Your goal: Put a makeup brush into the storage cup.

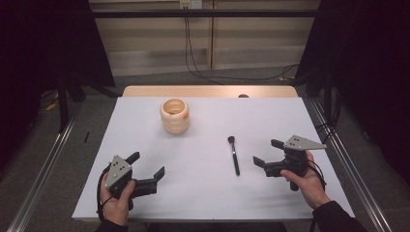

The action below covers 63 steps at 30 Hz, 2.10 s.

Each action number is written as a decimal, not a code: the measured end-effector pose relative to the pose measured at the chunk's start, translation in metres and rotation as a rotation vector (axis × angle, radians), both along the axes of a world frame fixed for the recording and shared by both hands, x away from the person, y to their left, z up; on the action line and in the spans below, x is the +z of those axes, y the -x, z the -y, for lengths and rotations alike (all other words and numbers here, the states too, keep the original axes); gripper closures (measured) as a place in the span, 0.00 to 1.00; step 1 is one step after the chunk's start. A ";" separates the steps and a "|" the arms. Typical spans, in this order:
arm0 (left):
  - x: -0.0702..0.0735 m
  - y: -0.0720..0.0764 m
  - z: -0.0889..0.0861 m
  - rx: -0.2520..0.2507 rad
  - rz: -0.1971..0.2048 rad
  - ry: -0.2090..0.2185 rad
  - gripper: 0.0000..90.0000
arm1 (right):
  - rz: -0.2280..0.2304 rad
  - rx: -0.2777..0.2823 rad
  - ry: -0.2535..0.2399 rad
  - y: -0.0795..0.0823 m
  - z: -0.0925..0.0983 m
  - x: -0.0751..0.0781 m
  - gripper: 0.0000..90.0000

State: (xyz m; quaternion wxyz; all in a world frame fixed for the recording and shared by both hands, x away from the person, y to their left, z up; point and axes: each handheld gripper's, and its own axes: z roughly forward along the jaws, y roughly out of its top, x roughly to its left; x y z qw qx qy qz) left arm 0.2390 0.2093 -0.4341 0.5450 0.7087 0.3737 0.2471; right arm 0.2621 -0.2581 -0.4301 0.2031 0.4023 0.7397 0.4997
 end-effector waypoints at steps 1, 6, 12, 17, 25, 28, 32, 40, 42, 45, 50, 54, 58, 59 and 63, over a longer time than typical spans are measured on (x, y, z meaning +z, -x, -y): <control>0.000 0.000 0.000 -0.004 0.002 0.004 0.01 | -0.006 0.004 0.001 -0.003 -0.002 0.001 0.04; 0.000 -0.001 0.001 -0.007 0.000 -0.001 0.01 | -0.051 0.013 0.011 -0.021 -0.013 0.001 0.03; -0.001 -0.002 0.001 -0.019 0.001 -0.009 0.01 | -0.143 0.052 0.107 -0.043 -0.029 -0.005 0.07; -0.001 -0.001 0.003 -0.020 0.007 -0.022 0.01 | -0.205 0.073 0.176 -0.057 -0.037 -0.004 0.10; -0.001 -0.002 0.003 -0.027 0.006 -0.012 0.01 | -0.258 0.099 0.231 -0.077 -0.050 0.000 0.11; -0.001 -0.002 0.002 -0.019 0.006 -0.021 0.01 | -0.308 0.102 0.240 -0.085 -0.054 -0.002 0.12; -0.002 -0.002 0.003 -0.020 0.004 -0.029 0.01 | -0.381 0.107 0.285 -0.094 -0.060 -0.006 0.20; -0.002 -0.004 0.001 -0.018 0.001 -0.016 0.01 | -0.468 0.121 0.330 -0.106 -0.072 -0.010 0.36; -0.002 -0.004 0.001 -0.020 -0.002 -0.012 0.01 | -0.478 0.125 0.330 -0.108 -0.075 -0.010 0.40; -0.002 -0.005 0.000 -0.019 -0.002 -0.013 0.01 | -0.512 0.121 0.330 -0.113 -0.077 -0.010 0.48; -0.002 -0.005 0.000 -0.023 -0.002 -0.016 0.01 | -0.549 0.115 0.362 -0.121 -0.082 -0.014 0.56; -0.002 -0.005 0.000 -0.024 -0.003 -0.018 0.01 | -0.574 0.098 0.393 -0.125 -0.085 -0.017 0.62; -0.002 -0.005 0.000 -0.023 -0.001 -0.019 0.01 | -0.607 0.078 0.384 -0.128 -0.085 -0.020 0.66; -0.002 -0.005 0.000 -0.023 -0.001 -0.022 0.01 | -0.622 0.067 0.385 -0.128 -0.087 -0.019 0.67; -0.002 -0.004 0.001 -0.032 0.004 -0.024 0.02 | -0.621 0.067 0.390 -0.131 -0.088 -0.021 0.68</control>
